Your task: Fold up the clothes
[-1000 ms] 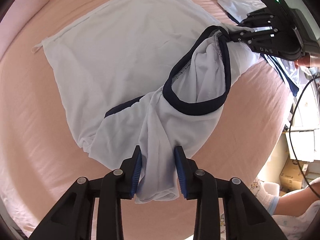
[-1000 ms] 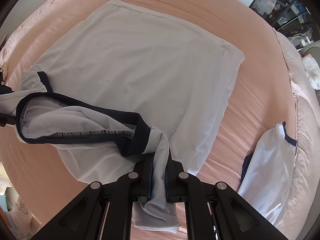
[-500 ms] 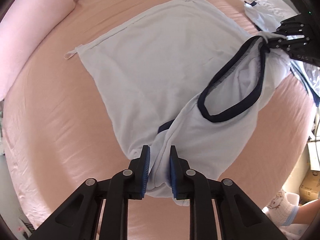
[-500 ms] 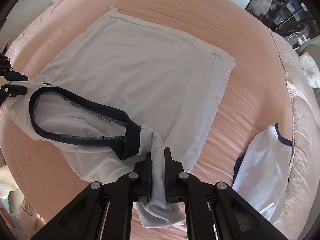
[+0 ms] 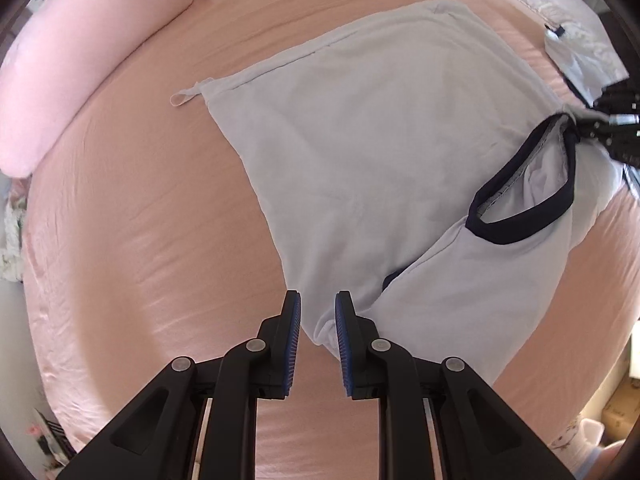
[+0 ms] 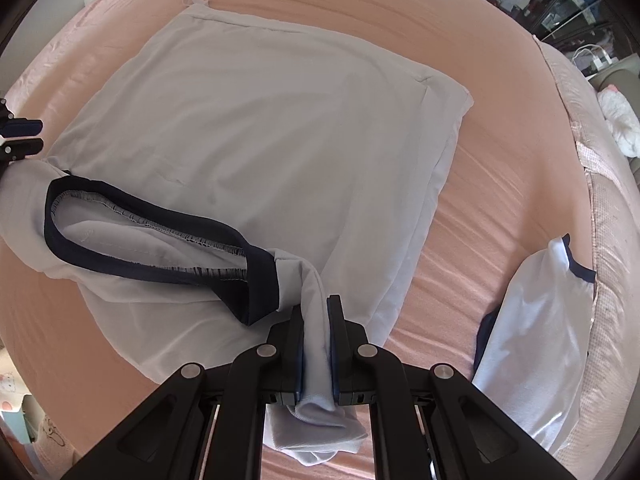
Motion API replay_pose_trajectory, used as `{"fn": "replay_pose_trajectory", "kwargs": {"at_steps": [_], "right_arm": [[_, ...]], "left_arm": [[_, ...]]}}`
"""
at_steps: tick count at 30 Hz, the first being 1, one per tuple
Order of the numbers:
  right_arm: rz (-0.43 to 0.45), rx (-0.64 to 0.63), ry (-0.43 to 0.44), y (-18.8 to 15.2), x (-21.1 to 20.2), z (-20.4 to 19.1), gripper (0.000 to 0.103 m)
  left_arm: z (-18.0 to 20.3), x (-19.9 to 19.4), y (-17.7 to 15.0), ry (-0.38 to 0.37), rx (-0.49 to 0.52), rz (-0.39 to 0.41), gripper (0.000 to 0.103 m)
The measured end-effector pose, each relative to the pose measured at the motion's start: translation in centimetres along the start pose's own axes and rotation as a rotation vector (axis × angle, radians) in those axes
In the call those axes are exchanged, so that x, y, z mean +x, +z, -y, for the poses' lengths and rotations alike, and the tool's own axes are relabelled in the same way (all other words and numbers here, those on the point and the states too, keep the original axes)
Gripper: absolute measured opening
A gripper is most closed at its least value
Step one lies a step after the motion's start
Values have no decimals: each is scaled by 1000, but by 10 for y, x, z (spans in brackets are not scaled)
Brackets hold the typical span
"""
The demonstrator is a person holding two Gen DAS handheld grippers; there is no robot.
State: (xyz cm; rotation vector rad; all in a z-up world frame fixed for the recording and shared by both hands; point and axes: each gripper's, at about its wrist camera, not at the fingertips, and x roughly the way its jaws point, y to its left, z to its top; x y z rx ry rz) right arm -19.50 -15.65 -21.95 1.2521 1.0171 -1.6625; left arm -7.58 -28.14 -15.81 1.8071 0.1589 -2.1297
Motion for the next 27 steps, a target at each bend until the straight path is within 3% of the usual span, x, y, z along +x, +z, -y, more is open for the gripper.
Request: {"fn": "replay_pose_trajectory", "kwargs": {"at_steps": [3, 6, 8, 11, 12, 13, 15, 17, 27], "right_arm": [[-21, 44, 37, 0, 5, 7, 7], [-42, 94, 98, -3, 5, 14, 15], [-39, 115, 89, -5, 1, 18, 41], [-23, 145, 115, -10, -9, 25, 55], [-13, 161, 135, -13, -14, 28, 56], [3, 174, 157, -16, -21, 30, 57], [33, 192, 181, -24, -32, 33, 60], [58, 203, 191, -33, -43, 34, 63], [167, 277, 219, -68, -53, 40, 65]], "left_arm": [[-30, -9, 2, -140, -149, -37, 16], [-46, -19, -1, -174, -194, -60, 17], [-48, -21, -6, -200, -225, -79, 17], [-54, -15, -16, -345, -320, -130, 21], [-58, -19, -25, -382, -347, -138, 27], [-62, -24, -33, -399, -360, -141, 41], [-67, -28, -46, -392, -374, -120, 61], [-72, -32, -59, -382, -387, -99, 64], [-76, -60, -99, -521, -534, 87, 64]]}}
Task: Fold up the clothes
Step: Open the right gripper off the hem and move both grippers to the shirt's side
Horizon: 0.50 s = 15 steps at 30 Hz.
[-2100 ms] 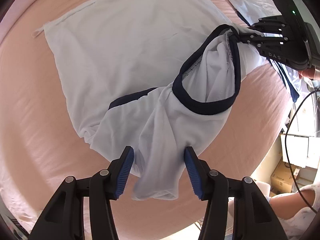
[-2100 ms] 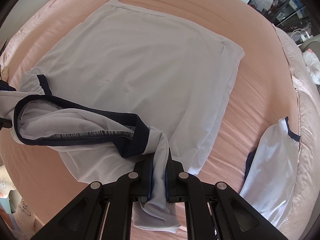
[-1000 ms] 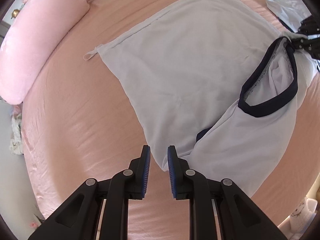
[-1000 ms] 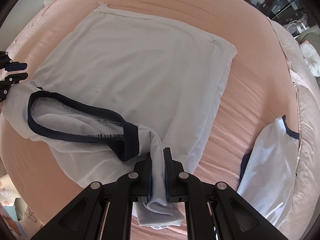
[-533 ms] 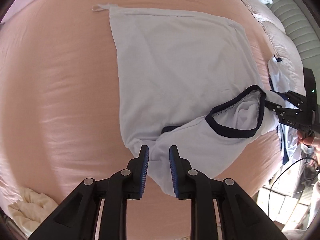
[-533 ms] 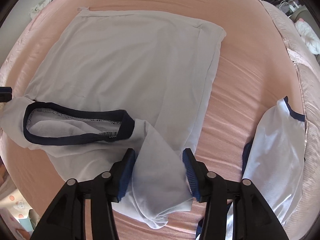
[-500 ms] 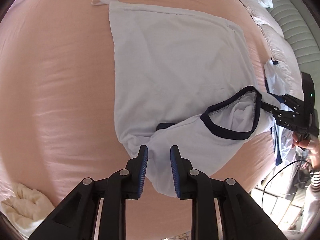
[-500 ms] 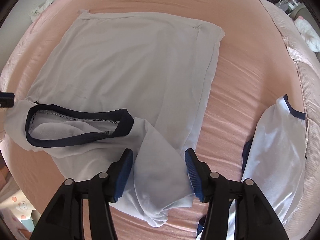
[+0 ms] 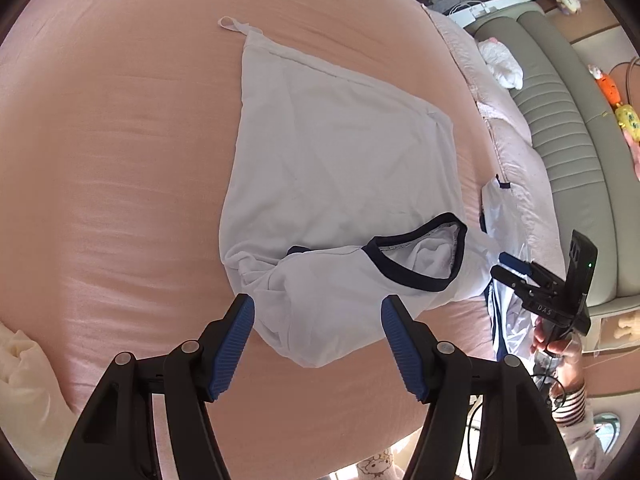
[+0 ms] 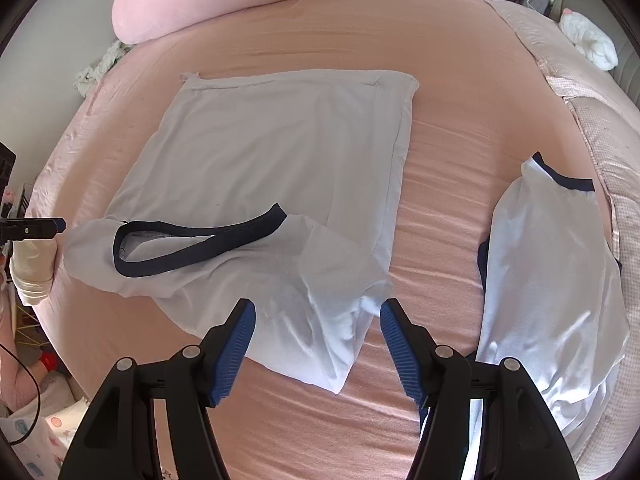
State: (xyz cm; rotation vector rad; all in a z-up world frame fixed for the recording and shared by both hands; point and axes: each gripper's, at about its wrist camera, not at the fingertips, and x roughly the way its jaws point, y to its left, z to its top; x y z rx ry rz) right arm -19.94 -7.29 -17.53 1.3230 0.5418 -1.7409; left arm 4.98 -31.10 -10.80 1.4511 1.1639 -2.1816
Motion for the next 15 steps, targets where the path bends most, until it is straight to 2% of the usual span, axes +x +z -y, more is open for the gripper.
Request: {"fn": "replay_pose_trajectory", "kwargs": {"at_steps": [4, 8, 9, 13, 15], "right_arm": [[48, 111, 63, -20, -7, 6, 66], [64, 183, 77, -39, -8, 19, 66], [63, 187, 73, -43, -7, 20, 66], [71, 203, 83, -53, -8, 24, 66], [82, 227, 95, -56, -5, 27, 66]], "left_arm": [[-7, -6, -8, -54, -27, 80, 64], [-16, -18, -30, 4, -70, 239, 64], [-18, -20, -39, -6, -85, 273, 64], [-24, -14, -71, -73, -125, 292, 65], [-23, -4, -75, -63, -111, 277, 65]]}}
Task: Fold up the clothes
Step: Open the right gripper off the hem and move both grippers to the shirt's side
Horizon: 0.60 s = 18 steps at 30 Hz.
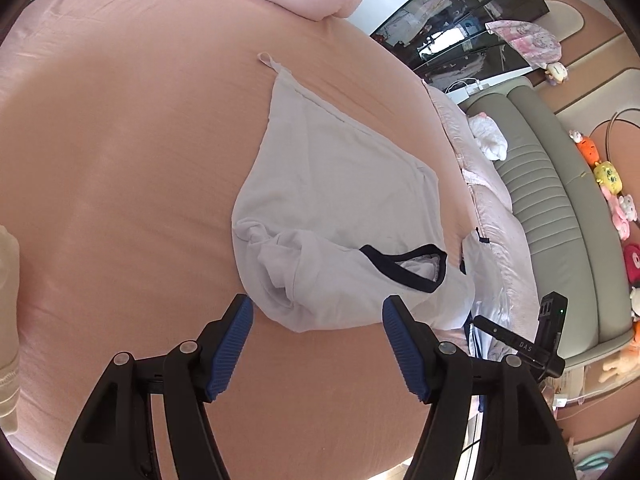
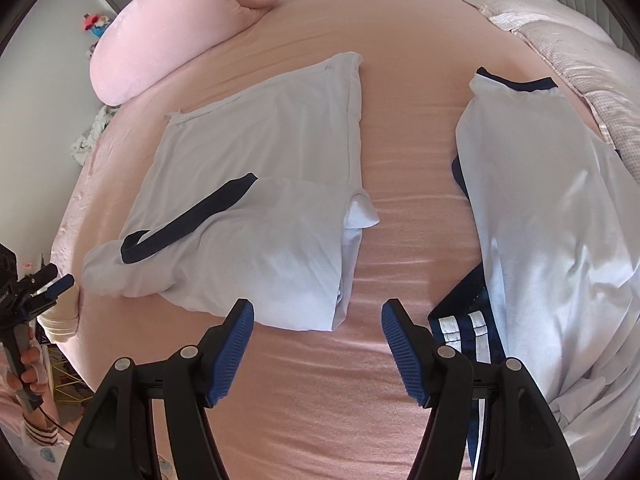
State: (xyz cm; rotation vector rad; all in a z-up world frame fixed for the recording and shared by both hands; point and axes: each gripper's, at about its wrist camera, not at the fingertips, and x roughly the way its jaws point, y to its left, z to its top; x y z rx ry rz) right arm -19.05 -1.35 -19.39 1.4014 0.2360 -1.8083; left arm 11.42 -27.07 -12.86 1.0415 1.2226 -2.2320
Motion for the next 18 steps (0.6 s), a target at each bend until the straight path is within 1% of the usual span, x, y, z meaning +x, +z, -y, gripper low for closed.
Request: {"fn": "replay_pose_trajectory", "kwargs": {"at_steps": [4, 7, 12, 15, 18], "right_arm": [[-2, 53, 37, -4, 8, 7, 66], [-3, 69, 60, -9, 11, 8, 66], [9, 45, 62, -9, 15, 1, 66], [49, 18, 84, -5, 14, -4, 66], [80, -5, 95, 1, 16, -7, 66]], "left_arm": [[8, 22, -1, 48, 82, 8, 65], [15, 38, 6, 65, 115, 4, 65], [20, 58, 11, 54, 165, -10, 65], [23, 67, 12, 69, 193, -16, 65], [26, 71, 12, 78, 206, 6, 65]]}}
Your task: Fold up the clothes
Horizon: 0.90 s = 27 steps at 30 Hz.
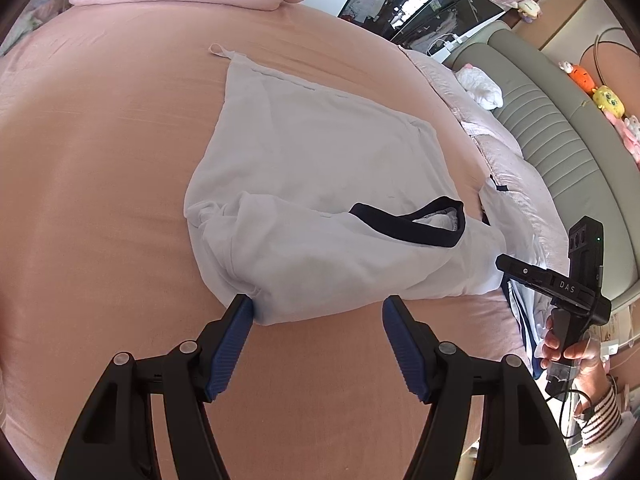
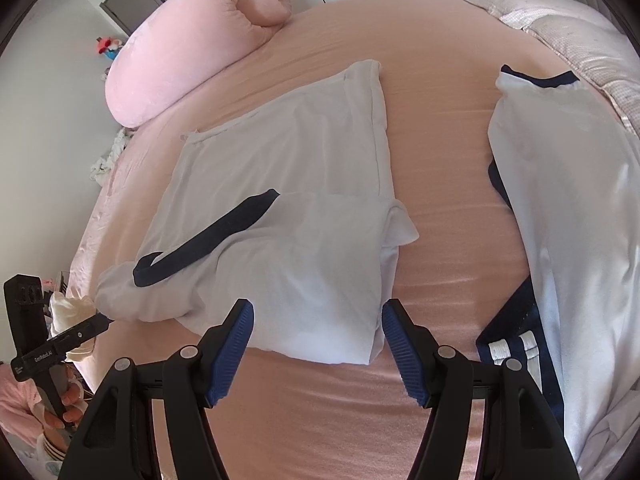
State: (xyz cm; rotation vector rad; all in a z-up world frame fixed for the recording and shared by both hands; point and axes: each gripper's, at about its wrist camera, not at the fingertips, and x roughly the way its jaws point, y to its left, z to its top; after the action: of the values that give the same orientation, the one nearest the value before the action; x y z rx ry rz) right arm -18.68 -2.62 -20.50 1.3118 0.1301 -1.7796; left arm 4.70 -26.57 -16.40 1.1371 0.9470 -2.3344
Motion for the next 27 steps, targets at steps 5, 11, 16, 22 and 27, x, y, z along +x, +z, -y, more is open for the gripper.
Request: {"fn": "replay_pose_trajectory", "kwargs": {"at_steps": [5, 11, 16, 22, 27], "right_arm": [[8, -76, -19, -1, 8, -9, 66], [0, -120, -58, -8, 15, -16, 46], [-30, -102, -95, -8, 19, -16, 44], [-72, -98, -151, -20, 23, -14, 44], [-82, -140, -175, -34, 23, -14, 44]], "left_arm": [[5, 3, 3, 56, 41, 40, 47], [-13, 4, 13, 40, -26, 33, 28], [-30, 8, 33, 131, -58, 41, 27], [-44, 25, 37, 202, -53, -27, 30], [-43, 12, 27, 159, -35, -59, 30]]}}
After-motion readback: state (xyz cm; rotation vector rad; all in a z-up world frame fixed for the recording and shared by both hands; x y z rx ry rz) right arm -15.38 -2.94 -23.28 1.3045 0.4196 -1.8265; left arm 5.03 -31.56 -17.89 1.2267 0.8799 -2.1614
